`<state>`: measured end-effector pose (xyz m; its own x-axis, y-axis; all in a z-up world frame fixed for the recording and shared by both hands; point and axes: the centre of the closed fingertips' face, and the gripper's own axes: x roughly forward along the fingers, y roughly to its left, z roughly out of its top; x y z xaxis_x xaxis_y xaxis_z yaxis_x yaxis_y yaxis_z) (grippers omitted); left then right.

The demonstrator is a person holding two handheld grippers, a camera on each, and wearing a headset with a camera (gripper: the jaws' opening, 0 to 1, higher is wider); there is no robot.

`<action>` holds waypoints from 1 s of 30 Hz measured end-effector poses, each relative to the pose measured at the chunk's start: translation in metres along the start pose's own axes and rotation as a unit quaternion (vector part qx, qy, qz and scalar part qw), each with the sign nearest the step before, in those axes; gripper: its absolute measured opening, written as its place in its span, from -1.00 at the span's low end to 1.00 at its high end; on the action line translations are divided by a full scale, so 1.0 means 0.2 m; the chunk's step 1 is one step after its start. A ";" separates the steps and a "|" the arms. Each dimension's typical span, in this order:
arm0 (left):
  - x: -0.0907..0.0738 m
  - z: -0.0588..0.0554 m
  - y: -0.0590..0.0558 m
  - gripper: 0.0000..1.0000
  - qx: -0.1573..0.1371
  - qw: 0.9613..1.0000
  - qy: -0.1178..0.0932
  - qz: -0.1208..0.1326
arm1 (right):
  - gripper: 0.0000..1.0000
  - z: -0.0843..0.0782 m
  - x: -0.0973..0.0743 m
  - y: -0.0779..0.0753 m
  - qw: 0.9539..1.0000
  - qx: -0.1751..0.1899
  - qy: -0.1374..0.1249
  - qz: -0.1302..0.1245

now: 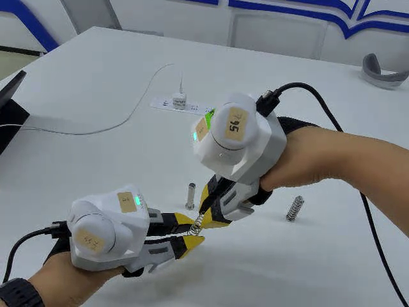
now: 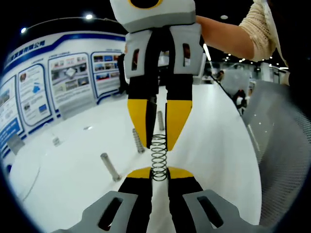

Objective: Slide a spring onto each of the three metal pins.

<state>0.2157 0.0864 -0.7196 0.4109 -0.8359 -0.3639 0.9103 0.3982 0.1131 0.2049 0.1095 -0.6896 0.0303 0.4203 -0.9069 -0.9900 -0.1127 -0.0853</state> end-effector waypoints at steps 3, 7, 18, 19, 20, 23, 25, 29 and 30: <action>0.00 0.00 0.00 -0.77 -0.002 1.000 0.000 0.001 | -0.76 0.00 0.00 0.00 1.000 -0.001 -0.001 0.000; 0.00 0.00 0.00 -0.78 -0.007 1.000 -0.003 0.001 | -0.76 0.01 0.00 0.00 1.000 -0.004 -0.002 -0.001; 0.01 0.03 0.02 -0.78 -0.020 1.000 -0.019 0.006 | -0.69 0.00 0.01 -0.02 1.000 0.004 -0.010 -0.003; 0.01 0.03 0.02 -0.78 -0.022 1.000 -0.021 0.007 | -0.70 0.00 0.01 -0.02 1.000 0.006 -0.010 -0.004; 0.01 0.04 0.02 -0.78 -0.024 0.999 -0.025 0.007 | -0.70 0.00 0.01 -0.03 1.000 0.007 -0.010 -0.005; 0.00 0.05 0.03 -0.78 -0.025 0.999 -0.029 0.010 | -0.71 0.00 0.02 -0.03 1.000 0.014 -0.015 -0.005; 0.00 0.05 0.03 -0.78 -0.025 0.999 -0.029 0.010 | -0.73 0.00 0.02 -0.03 1.000 0.016 -0.014 -0.004; 0.00 0.05 0.04 -0.78 -0.026 0.999 -0.028 0.011 | -0.75 0.02 0.04 -0.03 1.000 0.016 -0.015 0.000; -0.01 0.04 0.04 -0.78 -0.026 0.999 -0.027 0.012 | -0.75 0.02 0.04 -0.03 1.000 0.016 -0.016 0.000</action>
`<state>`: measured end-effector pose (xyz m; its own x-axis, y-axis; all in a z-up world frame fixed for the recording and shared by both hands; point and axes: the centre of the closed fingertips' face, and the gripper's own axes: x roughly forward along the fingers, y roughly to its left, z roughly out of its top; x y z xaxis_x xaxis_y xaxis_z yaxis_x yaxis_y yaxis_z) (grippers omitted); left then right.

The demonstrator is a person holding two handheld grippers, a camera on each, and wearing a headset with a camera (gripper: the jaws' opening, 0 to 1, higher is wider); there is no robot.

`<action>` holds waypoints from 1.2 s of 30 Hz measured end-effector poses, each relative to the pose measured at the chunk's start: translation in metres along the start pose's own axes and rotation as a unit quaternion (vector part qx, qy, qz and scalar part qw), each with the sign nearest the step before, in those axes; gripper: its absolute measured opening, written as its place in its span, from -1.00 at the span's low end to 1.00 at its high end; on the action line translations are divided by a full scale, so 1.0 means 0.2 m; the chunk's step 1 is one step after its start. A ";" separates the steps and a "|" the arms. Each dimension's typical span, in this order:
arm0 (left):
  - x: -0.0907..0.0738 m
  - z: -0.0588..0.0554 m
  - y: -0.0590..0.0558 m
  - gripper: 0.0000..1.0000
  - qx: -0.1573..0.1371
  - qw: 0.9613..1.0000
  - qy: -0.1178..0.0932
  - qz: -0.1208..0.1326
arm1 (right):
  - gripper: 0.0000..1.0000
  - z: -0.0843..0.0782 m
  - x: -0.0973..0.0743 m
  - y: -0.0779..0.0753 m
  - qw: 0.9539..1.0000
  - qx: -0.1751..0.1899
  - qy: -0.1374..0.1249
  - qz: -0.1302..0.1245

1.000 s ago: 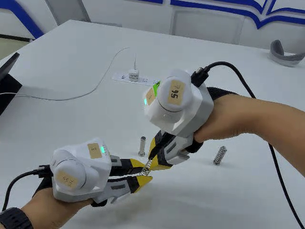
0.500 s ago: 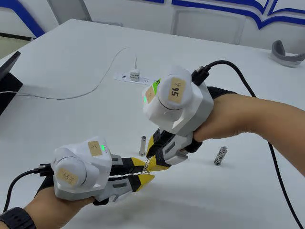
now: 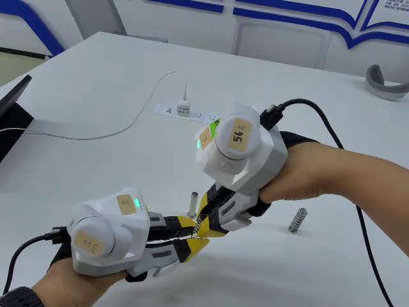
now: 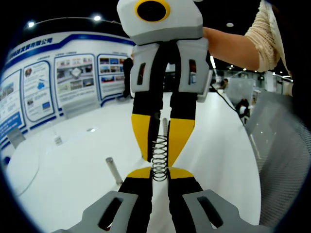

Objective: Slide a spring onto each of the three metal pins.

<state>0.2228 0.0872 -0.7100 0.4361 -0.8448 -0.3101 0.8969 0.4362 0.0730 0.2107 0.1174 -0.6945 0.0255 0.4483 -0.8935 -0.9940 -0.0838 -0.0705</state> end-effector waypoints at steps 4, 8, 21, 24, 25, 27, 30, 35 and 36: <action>-0.01 -0.01 0.02 -0.77 -0.003 1.000 -0.001 0.007 | -0.76 0.01 0.00 -0.01 1.000 0.002 -0.002 -0.001; -0.01 -0.01 0.04 -0.62 -0.004 1.000 0.001 0.014 | -0.76 0.00 -0.01 -0.03 1.000 0.007 -0.002 -0.005; -0.09 -0.06 0.12 -0.25 -0.024 0.999 0.007 0.048 | -0.76 -0.03 -0.11 -0.18 0.999 0.028 -0.006 -0.046; -0.10 -0.05 0.13 -0.16 -0.029 0.998 0.006 0.055 | -0.76 -0.02 -0.12 -0.22 0.998 0.030 -0.006 -0.052; -0.10 -0.05 0.14 -0.15 -0.030 0.998 0.005 0.056 | -0.76 -0.02 -0.12 -0.23 0.998 0.031 -0.004 -0.055; -0.10 -0.05 0.14 -0.12 -0.031 0.998 0.006 0.058 | -0.76 -0.02 -0.12 -0.26 0.998 0.031 -0.001 -0.058; -0.10 -0.06 0.14 -0.08 -0.033 0.998 0.006 0.060 | -0.76 -0.02 -0.12 -0.30 0.998 0.033 0.002 -0.062; -0.10 -0.07 0.14 0.01 -0.040 0.997 0.009 0.063 | -0.76 -0.01 -0.10 -0.36 0.997 0.038 0.005 -0.065; -0.10 -0.07 0.14 0.01 -0.040 0.997 0.009 0.064 | -0.76 -0.02 -0.09 -0.38 0.997 0.041 0.006 -0.066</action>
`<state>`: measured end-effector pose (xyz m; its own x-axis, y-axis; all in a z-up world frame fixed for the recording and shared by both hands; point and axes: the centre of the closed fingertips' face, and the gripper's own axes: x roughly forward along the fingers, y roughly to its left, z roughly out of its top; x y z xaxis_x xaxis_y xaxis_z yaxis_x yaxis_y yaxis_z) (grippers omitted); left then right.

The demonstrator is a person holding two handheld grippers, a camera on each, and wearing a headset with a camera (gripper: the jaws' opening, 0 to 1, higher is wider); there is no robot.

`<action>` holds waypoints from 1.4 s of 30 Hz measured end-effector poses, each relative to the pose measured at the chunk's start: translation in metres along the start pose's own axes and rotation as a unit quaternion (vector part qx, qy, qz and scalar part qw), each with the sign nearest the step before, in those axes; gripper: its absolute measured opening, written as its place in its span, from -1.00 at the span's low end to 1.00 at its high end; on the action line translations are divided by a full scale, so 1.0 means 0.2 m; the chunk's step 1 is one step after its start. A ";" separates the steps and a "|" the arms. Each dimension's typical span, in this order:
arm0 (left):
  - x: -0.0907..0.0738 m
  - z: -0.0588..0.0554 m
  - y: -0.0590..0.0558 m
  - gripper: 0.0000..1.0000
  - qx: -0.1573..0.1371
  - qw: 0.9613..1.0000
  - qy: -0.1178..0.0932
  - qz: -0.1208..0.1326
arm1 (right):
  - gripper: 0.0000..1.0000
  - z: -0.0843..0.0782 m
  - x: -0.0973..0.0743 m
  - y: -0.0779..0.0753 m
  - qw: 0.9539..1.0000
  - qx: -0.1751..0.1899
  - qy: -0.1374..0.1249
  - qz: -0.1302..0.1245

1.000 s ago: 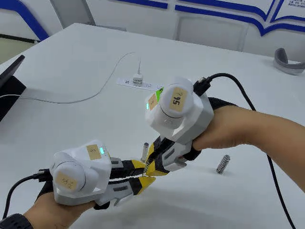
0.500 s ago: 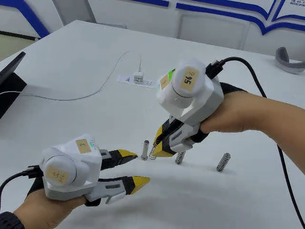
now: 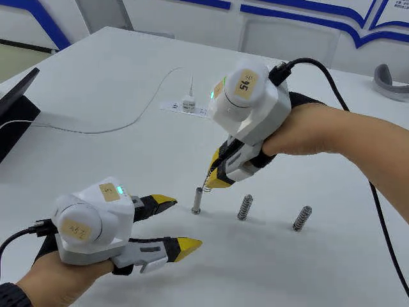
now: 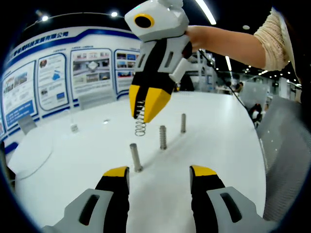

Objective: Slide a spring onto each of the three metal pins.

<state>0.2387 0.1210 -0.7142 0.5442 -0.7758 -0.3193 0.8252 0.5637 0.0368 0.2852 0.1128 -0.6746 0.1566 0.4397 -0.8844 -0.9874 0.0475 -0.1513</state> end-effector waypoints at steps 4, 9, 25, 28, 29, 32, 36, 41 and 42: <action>0.00 0.00 0.01 0.04 -0.002 1.000 0.000 0.002 | -0.76 0.00 0.03 -0.02 1.000 0.003 0.005 -0.001; 0.00 0.00 0.02 0.07 -0.004 1.000 0.001 0.004 | -0.76 0.01 0.06 -0.02 1.000 0.002 0.012 0.006; -0.01 -0.02 0.03 0.07 -0.008 1.000 0.002 0.006 | -0.76 -0.02 0.14 0.00 0.999 0.005 0.033 0.023; -0.01 -0.02 0.02 0.06 -0.009 1.000 0.004 0.005 | -0.76 -0.02 0.17 0.00 0.999 0.004 0.036 0.025; -0.01 -0.02 0.03 0.06 -0.009 1.000 0.004 0.006 | -0.76 -0.02 0.17 0.00 0.999 0.004 0.037 0.026; -0.01 -0.02 0.03 0.06 -0.009 1.000 0.005 0.006 | -0.76 -0.05 0.21 0.00 0.999 0.008 0.043 0.029; -0.01 -0.02 0.03 0.06 -0.009 1.000 0.005 0.007 | -0.76 -0.06 0.25 0.01 0.998 0.013 0.046 0.031; -0.01 -0.03 0.04 0.06 -0.010 1.000 0.008 0.008 | -0.75 -0.08 0.29 0.02 0.998 0.018 0.044 0.030; -0.01 -0.04 0.04 0.06 -0.010 1.000 0.009 0.009 | -0.75 -0.08 0.30 0.02 0.998 0.018 0.045 0.031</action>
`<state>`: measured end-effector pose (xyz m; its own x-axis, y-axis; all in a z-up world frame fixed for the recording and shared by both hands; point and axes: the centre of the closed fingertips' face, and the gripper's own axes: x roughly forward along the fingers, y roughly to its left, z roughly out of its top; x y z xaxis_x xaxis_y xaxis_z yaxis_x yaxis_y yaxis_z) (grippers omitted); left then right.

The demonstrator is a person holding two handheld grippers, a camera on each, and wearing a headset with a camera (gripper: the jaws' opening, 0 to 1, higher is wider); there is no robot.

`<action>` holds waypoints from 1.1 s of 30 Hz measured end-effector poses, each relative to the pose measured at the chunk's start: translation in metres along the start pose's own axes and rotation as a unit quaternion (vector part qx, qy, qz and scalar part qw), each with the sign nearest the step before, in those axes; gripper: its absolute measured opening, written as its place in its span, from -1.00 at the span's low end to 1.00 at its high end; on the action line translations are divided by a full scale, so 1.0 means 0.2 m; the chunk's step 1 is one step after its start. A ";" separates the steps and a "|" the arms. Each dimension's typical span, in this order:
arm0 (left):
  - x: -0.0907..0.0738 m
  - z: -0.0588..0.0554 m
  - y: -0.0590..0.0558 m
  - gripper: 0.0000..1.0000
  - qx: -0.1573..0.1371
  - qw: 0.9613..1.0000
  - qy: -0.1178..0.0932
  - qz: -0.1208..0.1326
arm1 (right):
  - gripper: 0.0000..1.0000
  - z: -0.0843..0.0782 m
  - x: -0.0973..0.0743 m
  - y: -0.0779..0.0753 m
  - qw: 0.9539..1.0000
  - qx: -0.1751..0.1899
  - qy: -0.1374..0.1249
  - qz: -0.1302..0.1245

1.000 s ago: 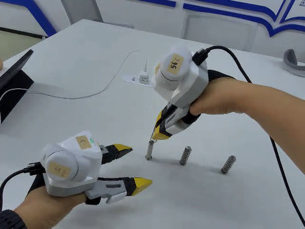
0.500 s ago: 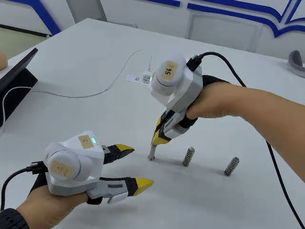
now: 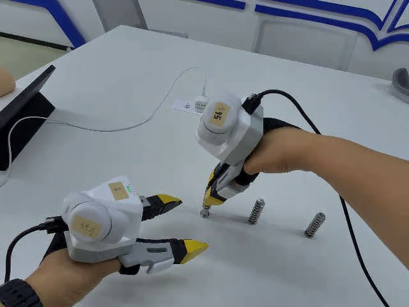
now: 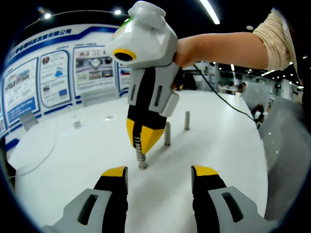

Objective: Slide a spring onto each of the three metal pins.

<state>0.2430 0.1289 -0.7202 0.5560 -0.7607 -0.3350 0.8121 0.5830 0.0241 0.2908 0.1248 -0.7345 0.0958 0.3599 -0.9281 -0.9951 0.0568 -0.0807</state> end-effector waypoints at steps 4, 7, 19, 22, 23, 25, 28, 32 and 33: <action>0.00 0.00 0.00 0.06 0.000 1.000 0.001 0.001 | -0.75 0.00 0.02 0.00 1.000 0.001 -0.003 -0.002; 0.00 0.00 0.00 0.06 -0.001 1.000 0.001 0.000 | -0.75 -0.01 0.04 0.01 1.000 0.003 -0.001 -0.002; 0.00 0.00 0.01 0.06 -0.001 1.000 0.002 0.002 | -0.75 -0.03 0.08 0.00 1.000 0.014 -0.005 -0.006; 0.00 0.00 0.01 0.07 -0.001 1.000 0.001 0.002 | -0.72 -0.03 0.09 0.00 1.000 0.012 -0.006 -0.007; 0.00 0.00 0.01 0.07 0.000 1.000 0.000 0.002 | -0.70 -0.03 0.09 0.00 1.000 0.012 -0.008 -0.007; 0.00 0.01 0.01 0.07 0.000 1.000 0.000 0.003 | -0.69 -0.03 0.08 0.00 1.000 0.015 -0.011 -0.008; 0.00 0.01 0.01 0.07 0.000 1.000 -0.001 0.003 | -0.64 -0.04 0.06 0.00 1.000 0.019 -0.016 -0.010; 0.00 0.02 0.01 0.09 0.000 1.000 -0.002 0.005 | -0.57 -0.06 0.05 0.00 0.999 0.025 -0.022 -0.010; 0.01 0.02 0.02 0.09 0.000 1.000 -0.002 0.005 | -0.56 -0.06 0.04 0.00 0.999 0.028 -0.025 -0.010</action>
<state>0.2468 0.1289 -0.7171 0.5647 -0.7559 -0.3313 0.8067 0.5904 0.0281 0.2907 0.1167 -0.7470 0.1175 0.4036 -0.9073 -0.9903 0.1156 -0.0768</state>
